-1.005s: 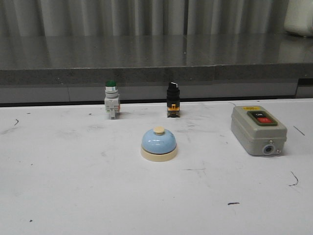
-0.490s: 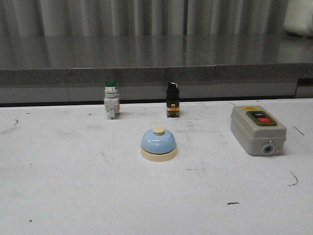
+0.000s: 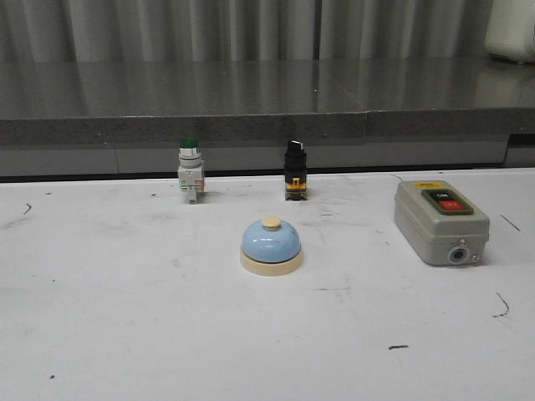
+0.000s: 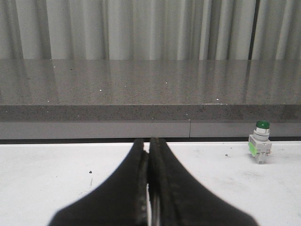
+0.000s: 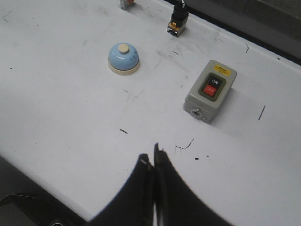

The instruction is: Place and press bell with both arms

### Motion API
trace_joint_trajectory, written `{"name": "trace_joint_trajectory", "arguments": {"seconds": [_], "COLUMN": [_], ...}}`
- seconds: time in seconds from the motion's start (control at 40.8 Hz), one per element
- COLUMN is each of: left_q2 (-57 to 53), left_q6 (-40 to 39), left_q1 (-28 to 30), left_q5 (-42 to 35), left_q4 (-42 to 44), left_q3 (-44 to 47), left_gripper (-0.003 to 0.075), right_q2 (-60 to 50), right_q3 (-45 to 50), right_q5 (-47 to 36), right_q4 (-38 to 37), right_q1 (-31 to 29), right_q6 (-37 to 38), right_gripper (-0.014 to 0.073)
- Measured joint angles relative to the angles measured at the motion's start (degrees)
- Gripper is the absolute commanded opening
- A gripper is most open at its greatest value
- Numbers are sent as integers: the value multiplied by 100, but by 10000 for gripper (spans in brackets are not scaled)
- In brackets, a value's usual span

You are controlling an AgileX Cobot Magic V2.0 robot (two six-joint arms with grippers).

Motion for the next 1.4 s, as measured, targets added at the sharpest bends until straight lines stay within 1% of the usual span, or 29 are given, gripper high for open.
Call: {"name": "trace_joint_trajectory", "arguments": {"seconds": [0.981,1.03,1.104,1.398], "left_q2": [0,0,0,0], "left_q6": [27,27,27,27], "left_q1": [0,0,0,0], "left_q5": [-49,-49,-49,-49], "left_q4": [0,0,0,0], "left_q3": [0,0,0,0], "left_gripper": [-20,-20,-20,-20], "right_q2": [-88,-205,-496,-2064], "right_q3": [77,187,492,2376], "right_q5": [-23,-116,-442,-2449], "right_q4": [-28,-92,-214,-338], "right_q1": [-11,-73,-321,-1607], "right_q6": [0,0,0,0], "right_gripper": [-69,-69,-69,-69]}}
